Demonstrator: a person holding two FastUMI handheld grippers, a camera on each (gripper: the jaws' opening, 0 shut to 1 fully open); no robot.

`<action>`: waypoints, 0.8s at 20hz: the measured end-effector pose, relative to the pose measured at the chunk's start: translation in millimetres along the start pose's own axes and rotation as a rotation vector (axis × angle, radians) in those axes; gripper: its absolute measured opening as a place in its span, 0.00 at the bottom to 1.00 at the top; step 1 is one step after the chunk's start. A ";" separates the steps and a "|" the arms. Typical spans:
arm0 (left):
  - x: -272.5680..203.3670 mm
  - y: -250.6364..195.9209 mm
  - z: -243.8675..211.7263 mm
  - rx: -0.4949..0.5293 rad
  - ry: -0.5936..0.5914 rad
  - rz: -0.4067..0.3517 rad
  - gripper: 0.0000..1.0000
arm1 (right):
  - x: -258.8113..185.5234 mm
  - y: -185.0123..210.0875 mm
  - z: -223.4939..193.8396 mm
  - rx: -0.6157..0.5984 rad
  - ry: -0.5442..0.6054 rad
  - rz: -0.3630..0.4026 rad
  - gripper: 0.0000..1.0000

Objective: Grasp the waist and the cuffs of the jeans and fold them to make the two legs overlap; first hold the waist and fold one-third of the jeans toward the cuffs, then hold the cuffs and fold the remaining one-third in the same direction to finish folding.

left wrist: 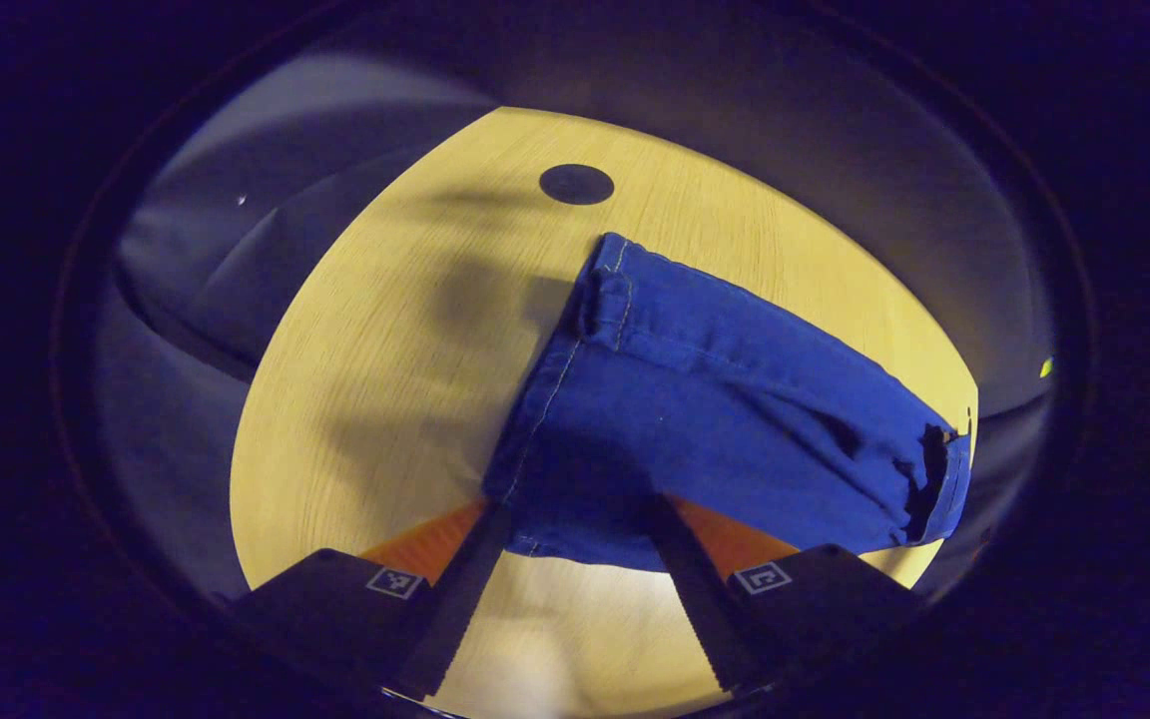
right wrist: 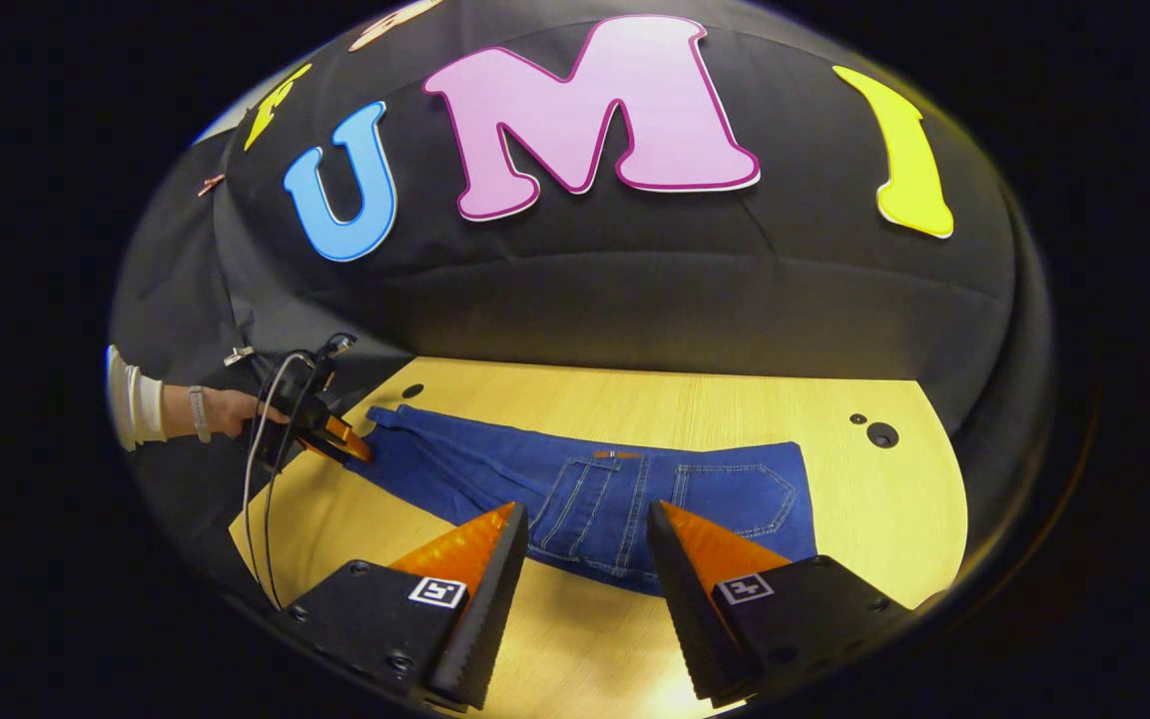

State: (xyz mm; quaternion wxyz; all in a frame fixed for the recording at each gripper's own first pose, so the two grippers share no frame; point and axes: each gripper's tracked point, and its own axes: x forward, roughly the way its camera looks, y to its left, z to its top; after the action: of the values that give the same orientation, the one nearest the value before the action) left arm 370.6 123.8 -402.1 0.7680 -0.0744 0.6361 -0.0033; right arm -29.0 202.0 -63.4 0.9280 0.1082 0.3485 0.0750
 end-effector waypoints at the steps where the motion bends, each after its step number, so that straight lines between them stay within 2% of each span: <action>1: -4.2 1.1 -2.7 0.017 0.013 0.023 0.99 | 0.8 -0.4 1.4 0.004 -0.002 0.002 0.75; 3: -0.3 1.4 -0.7 0.017 0.005 0.075 1.00 | 0.8 -2.4 -0.2 0.007 0.007 -0.004 0.76; 7: -1.0 0.3 -3.1 0.066 0.043 0.064 0.96 | -2.3 -5.2 -1.8 -0.011 0.012 -0.003 0.75; 9: 0.8 -8.7 -4.0 0.060 0.039 0.013 0.63 | -3.0 -5.9 -3.6 -0.008 0.018 0.000 0.76; 10: -1.8 -13.4 -3.4 0.054 0.039 -0.001 0.35 | -3.3 -5.0 -4.3 -0.004 0.019 0.004 0.75; 11: -0.2 -14.6 -4.8 0.052 0.045 -0.013 0.24 | -4.1 -4.3 -5.3 -0.002 0.022 0.006 0.76; 13: 0.0 -14.4 -2.4 0.053 0.041 -0.031 0.16 | -7.2 -2.6 -6.1 -0.008 0.026 0.014 0.76; 14: -5.3 -17.3 -3.6 0.036 0.041 -0.035 0.08 | -9.3 -4.1 -5.4 -0.014 0.024 0.015 0.75; 16: -21.0 -27.0 1.4 0.025 0.002 -0.060 0.07 | -13.2 -9.6 -1.2 -0.024 0.012 0.002 0.75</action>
State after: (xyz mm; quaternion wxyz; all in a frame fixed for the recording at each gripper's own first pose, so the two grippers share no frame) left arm 370.4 99.3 -378.1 0.7678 -0.0840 0.6342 -0.0344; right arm -39.0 190.0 -58.5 0.9271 0.0972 0.3528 0.0808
